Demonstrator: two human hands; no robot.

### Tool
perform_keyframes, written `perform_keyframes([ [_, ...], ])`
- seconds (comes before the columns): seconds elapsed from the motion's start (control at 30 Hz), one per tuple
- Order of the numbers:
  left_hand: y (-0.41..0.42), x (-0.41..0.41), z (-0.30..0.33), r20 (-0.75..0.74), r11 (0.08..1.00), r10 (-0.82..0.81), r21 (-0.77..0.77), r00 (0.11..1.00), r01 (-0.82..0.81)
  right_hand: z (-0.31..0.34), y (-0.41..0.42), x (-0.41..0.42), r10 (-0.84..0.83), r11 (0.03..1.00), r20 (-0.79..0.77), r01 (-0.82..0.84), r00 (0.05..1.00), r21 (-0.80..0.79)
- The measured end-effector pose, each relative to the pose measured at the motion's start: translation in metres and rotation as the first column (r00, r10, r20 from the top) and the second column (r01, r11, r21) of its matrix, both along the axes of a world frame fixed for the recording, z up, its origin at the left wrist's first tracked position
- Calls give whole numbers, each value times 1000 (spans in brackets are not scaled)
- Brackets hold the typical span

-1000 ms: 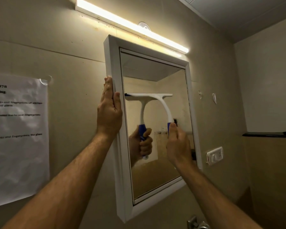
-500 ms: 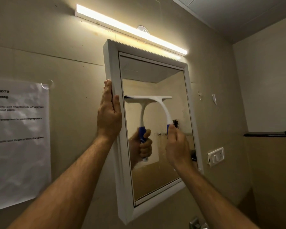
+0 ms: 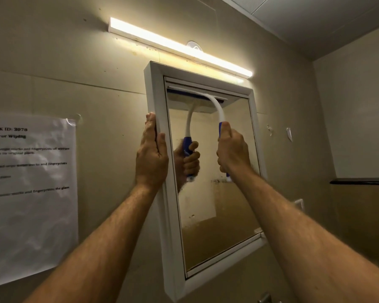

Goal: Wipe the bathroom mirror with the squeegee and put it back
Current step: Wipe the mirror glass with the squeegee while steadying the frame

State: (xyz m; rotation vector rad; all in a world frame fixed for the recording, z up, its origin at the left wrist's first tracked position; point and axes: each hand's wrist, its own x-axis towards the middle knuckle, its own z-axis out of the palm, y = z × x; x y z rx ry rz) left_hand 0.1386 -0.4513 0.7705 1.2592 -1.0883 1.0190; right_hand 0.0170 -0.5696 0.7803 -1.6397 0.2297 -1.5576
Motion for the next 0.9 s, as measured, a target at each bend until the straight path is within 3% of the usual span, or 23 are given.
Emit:
perform_keyframes([
  [0.23,-1,1,-1,0,1000,-13,17,1000,13,-69,-11,0,-109,993,-54,106,993,-60],
  [0.5,-1,3,0,1,1000,-29,13,1000,29,-40,-8,-2,-38,999,-66,36,997,-41],
  [0.7,-1,2,-1,-18,997,-73,-3,997,73,-108,-10,-3,-60,998,-107,58,992,-16],
  [0.77,-2,1,-2,-26,998,-67,-6,997,67,-125,-7,-11,-23,1000,-130,23,991,2],
  [0.9,-1,-3,-2,-57,996,-88,0,994,88,-94,37,-47,269,956,-110,-252,957,148],
])
